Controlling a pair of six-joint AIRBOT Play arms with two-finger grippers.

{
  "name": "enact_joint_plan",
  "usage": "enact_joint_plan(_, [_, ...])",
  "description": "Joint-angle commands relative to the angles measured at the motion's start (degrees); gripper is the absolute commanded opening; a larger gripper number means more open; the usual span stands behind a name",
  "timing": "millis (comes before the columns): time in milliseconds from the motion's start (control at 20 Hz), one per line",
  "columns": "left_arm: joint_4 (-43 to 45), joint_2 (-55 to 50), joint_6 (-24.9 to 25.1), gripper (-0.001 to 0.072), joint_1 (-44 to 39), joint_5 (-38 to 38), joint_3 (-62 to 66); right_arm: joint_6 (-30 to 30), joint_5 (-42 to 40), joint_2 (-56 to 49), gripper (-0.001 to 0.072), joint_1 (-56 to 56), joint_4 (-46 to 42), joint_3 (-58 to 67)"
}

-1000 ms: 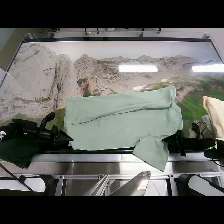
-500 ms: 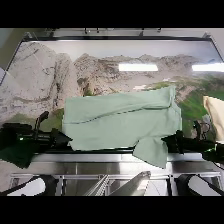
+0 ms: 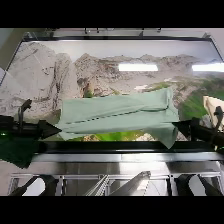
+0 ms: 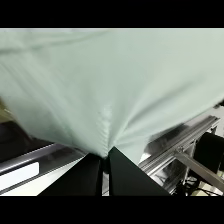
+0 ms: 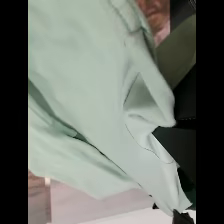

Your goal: Fold the shirts.

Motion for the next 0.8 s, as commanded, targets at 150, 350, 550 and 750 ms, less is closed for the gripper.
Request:
enact_joint_plan(150, [3.1, -9.8, -1.4, 0.0019, 3.6, 5.2, 11.0, -0.4, -1.0, 1.0, 0.0025, -1.9, 3.9, 3.5])
enact_joint_plan(350, [2.8, -18.3, -1.7, 0.0019, -3.6, 5.3, 21.7, -8.2, -13.1, -3.7, 0.0025, 8.6, 16.5, 3.9])
enact_joint_plan(550, [2.8, -28.7, -3.2, 0.0018, -8.8, 5.2, 33.1, -17.7, -25.5, -15.7, 0.0026, 18.4, 22.1, 8.2])
enact_joint_plan(750, [2.8, -38.3, -4.3, 0.0016, -10.3, 5.3, 41.2, -30.6, -28.7, -29.5, 0.0026, 21.4, 31.1, 14.7])
